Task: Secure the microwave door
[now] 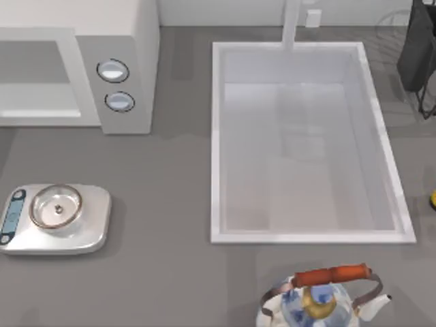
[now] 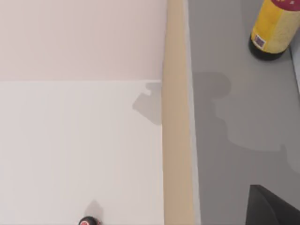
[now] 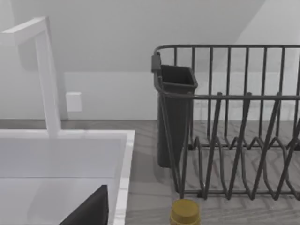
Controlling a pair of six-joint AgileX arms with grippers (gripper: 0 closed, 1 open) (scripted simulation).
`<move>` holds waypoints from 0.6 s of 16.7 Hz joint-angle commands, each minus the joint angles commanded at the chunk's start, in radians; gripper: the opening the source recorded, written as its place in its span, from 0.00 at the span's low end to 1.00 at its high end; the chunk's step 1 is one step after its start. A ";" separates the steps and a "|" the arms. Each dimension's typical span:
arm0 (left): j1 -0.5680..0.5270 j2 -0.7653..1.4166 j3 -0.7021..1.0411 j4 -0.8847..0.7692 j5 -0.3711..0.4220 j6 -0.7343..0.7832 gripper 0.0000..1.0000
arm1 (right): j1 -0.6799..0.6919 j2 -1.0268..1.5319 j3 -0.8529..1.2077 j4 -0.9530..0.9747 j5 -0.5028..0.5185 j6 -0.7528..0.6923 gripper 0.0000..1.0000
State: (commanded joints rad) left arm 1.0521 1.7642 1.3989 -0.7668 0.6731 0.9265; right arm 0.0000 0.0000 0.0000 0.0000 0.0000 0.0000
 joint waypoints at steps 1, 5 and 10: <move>-0.005 -0.002 -0.003 0.002 0.001 -0.001 0.00 | 0.000 0.000 0.000 0.000 0.000 0.000 1.00; -0.004 0.022 -0.060 0.075 0.001 0.000 0.00 | 0.000 0.000 0.000 0.000 0.000 0.000 1.00; 0.000 0.093 -0.212 0.317 0.002 0.003 0.00 | 0.000 0.000 0.000 0.000 0.000 0.000 1.00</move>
State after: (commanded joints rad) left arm 1.0526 1.8570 1.1874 -0.4494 0.6746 0.9296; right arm 0.0000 0.0000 0.0000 0.0000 0.0000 0.0000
